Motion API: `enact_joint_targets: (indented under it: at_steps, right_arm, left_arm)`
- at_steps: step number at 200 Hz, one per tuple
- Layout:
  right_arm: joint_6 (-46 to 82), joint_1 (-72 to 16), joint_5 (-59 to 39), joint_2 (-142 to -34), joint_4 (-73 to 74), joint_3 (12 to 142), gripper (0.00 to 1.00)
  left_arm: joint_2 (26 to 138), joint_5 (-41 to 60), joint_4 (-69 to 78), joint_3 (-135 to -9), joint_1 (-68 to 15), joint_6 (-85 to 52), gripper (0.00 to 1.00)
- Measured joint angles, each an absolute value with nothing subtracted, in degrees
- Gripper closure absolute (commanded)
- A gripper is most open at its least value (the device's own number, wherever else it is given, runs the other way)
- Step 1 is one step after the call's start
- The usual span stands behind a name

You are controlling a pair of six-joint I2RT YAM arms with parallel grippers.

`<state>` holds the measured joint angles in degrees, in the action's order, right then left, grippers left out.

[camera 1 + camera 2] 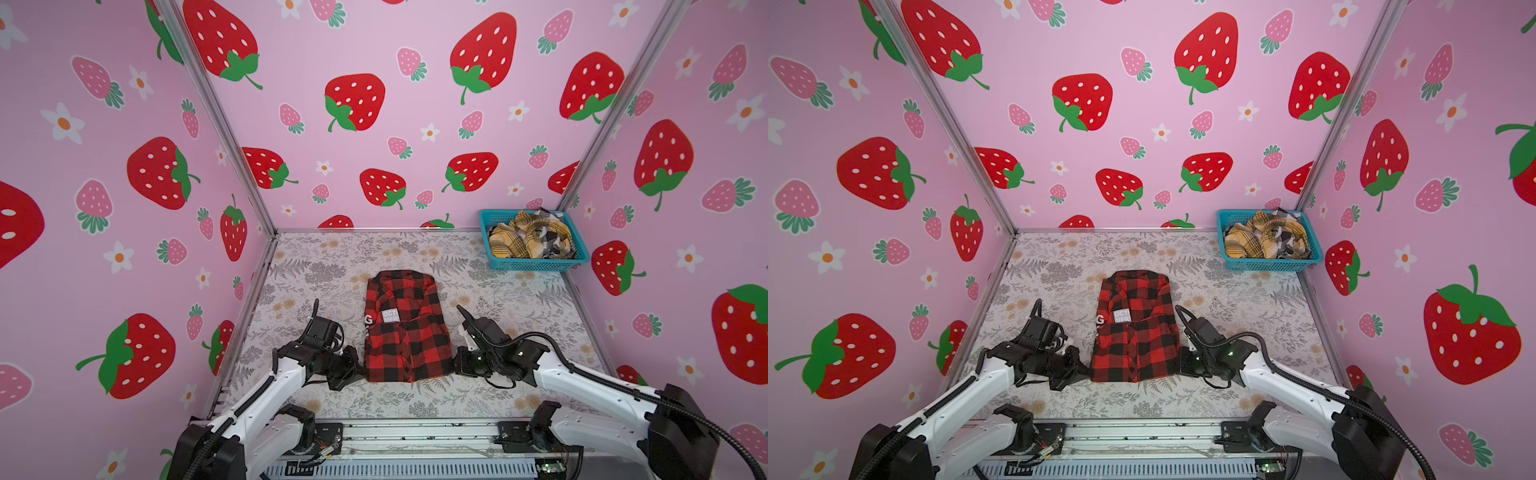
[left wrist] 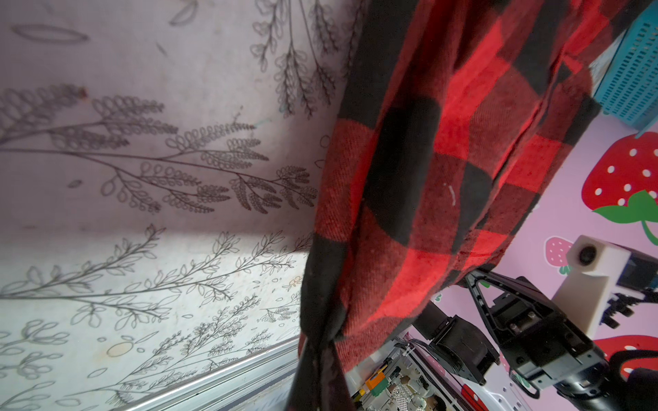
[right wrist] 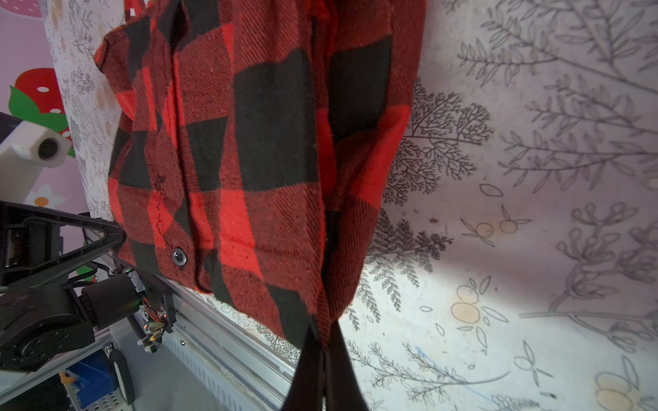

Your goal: Fold and stack the long sleeve shirts

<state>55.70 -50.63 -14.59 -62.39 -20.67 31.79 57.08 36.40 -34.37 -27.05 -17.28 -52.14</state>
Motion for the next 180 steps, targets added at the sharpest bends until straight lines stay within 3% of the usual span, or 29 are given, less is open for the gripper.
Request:
enact_joint_targets:
  at_steps: [79,140,158,180]
  right_arm:
    - [57.84,-55.88,-12.08,-61.3,-21.28,31.73,1.0]
    - [63.77,-62.22,-7.53,-53.52,-25.12,33.5,1.0]
    - [63.0,-59.16,-7.05,-55.2,-27.68,38.7,1.0]
    - [58.98,-50.59,-8.51,-61.17,-28.32,47.99,1.0]
  left_arm:
    - [55.18,35.86,-35.86,-26.94,-18.09,-51.48,1.0]
    - [40.14,34.52,-40.05,-27.51,-21.63,-59.9,1.0]
    - [43.33,33.26,-39.94,-31.97,-21.47,-61.69,1.0]
    - [55.33,32.4,-37.5,-42.5,-19.44,-61.63,1.0]
